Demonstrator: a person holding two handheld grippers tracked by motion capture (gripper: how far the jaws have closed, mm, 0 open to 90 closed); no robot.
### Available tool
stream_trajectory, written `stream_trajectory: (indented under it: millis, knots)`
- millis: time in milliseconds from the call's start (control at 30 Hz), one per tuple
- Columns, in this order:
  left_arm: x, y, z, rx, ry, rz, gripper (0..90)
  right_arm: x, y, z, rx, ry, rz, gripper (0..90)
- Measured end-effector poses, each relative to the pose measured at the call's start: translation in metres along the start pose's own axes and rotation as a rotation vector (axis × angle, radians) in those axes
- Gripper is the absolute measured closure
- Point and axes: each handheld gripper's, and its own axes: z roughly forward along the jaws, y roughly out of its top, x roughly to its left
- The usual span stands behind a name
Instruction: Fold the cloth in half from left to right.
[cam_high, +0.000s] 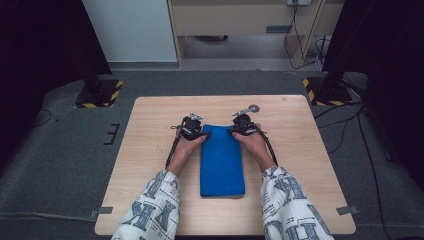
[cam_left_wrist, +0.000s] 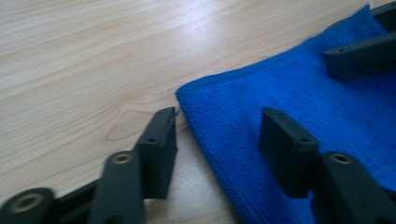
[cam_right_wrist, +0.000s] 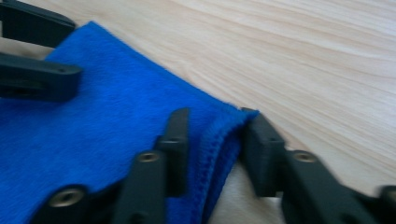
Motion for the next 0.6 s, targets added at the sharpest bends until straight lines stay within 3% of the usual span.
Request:
stream_trajectory:
  millis: [33,133,167,333,600]
  knots:
    - [-0.002,0.000,0.000,0.006,-0.006,0.008,50.0,0.000,0.000,0.000,0.000,0.000,0.000,71.9]
    - [-0.007,0.001,0.000,0.019,-0.014,0.033,61.5,0.003,-0.001,0.001,-0.007,0.028,0.002,83.7]
    - [-0.009,0.001,-0.001,0.024,-0.026,0.024,68.7,0.004,-0.001,0.001,-0.006,0.034,0.000,85.7]
    - [-0.011,0.003,-0.002,0.022,-0.038,0.016,81.5,0.005,-0.001,-0.004,-0.033,0.049,0.012,86.6]
    - [-0.018,0.014,-0.022,-0.032,-0.029,0.019,83.2,0.011,0.005,-0.024,-0.108,0.077,0.016,86.6]
